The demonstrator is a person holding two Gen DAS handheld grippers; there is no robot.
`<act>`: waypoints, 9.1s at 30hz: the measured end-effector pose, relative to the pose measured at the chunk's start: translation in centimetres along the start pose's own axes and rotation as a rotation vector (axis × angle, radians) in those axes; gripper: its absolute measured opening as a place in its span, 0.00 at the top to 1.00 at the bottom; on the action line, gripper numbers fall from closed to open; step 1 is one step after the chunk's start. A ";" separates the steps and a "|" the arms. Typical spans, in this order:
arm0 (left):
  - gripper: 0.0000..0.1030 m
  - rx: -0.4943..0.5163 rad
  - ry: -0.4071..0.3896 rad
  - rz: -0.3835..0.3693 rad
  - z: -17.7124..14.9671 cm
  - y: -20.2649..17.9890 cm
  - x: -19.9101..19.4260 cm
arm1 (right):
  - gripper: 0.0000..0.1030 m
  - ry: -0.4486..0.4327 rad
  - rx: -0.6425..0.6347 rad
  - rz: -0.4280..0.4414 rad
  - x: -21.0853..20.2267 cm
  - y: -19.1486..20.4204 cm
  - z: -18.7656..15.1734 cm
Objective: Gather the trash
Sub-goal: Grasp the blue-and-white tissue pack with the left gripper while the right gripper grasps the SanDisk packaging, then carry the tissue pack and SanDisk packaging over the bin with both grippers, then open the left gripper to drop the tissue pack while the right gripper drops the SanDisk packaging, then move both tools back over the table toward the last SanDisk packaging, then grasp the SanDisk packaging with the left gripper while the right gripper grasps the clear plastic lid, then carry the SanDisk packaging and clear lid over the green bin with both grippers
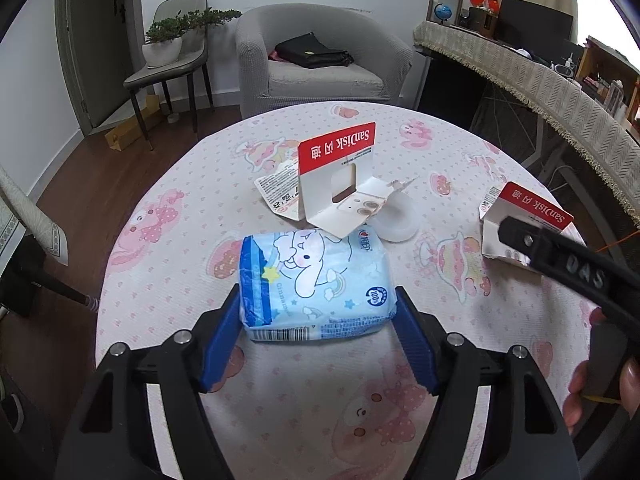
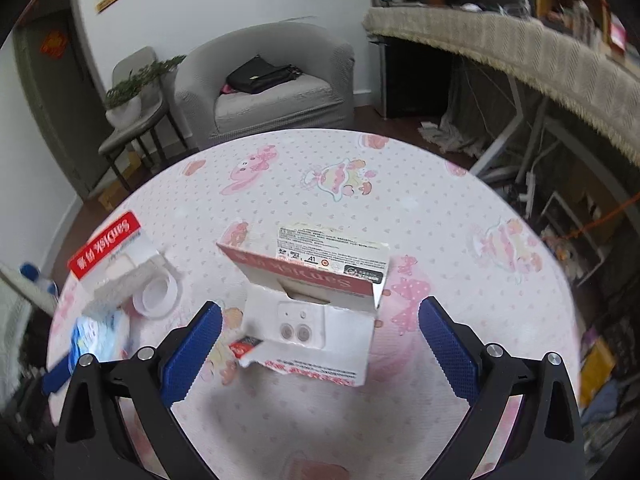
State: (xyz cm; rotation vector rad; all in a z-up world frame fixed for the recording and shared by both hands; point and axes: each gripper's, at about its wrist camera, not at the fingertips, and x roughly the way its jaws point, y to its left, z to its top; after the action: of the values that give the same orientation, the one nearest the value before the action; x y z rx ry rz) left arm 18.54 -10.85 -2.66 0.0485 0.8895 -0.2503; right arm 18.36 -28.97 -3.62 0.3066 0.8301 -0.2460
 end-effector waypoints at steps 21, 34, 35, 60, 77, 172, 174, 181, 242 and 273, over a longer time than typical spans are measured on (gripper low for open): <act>0.28 0.009 -0.017 -0.041 -1.1 2.9 -2.4 | 0.22 -0.016 0.050 -0.061 1.8 0.8 0.9; 0.28 -0.014 -0.066 -0.032 -1.2 5.9 -4.9 | 0.28 -0.083 -0.057 0.112 -1.1 1.5 2.2; 0.28 -0.012 -0.070 -0.028 -1.2 6.1 -5.0 | 0.28 -0.097 -0.081 0.146 -1.6 2.0 2.2; 0.28 -0.098 -0.103 0.056 -4.5 14.6 -7.3 | 0.28 -0.051 -0.504 0.607 -6.6 15.1 -1.5; 0.28 -0.130 0.012 0.131 -9.7 21.2 -5.6 | 0.28 0.030 -0.603 0.720 -6.5 23.0 -5.4; 0.56 -0.203 -0.254 0.150 -5.7 25.6 -17.3 | 0.12 0.184 -0.896 0.758 -8.7 29.8 -18.3; 0.56 -0.206 -0.253 0.144 -5.5 25.3 -17.1 | 0.12 0.150 -0.896 0.752 -9.4 29.1 -17.1; 0.52 -0.175 -0.261 0.098 -4.2 22.4 -15.9 | 0.12 0.036 -0.833 0.674 -9.9 25.4 -12.9; 0.95 0.303 -0.001 -0.324 6.0 3.2 3.7 | 0.39 0.103 -0.715 0.401 2.3 9.5 0.7; 0.98 0.176 -0.143 -0.029 -0.6 5.6 -7.6 | 0.61 0.050 -0.607 0.415 -2.7 9.6 -1.0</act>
State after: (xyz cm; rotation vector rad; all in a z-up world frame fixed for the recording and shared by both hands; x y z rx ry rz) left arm 14.88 -3.86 2.49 0.1787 0.7244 -0.3545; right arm 19.11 -19.44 -0.56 -0.0905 0.8313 0.4016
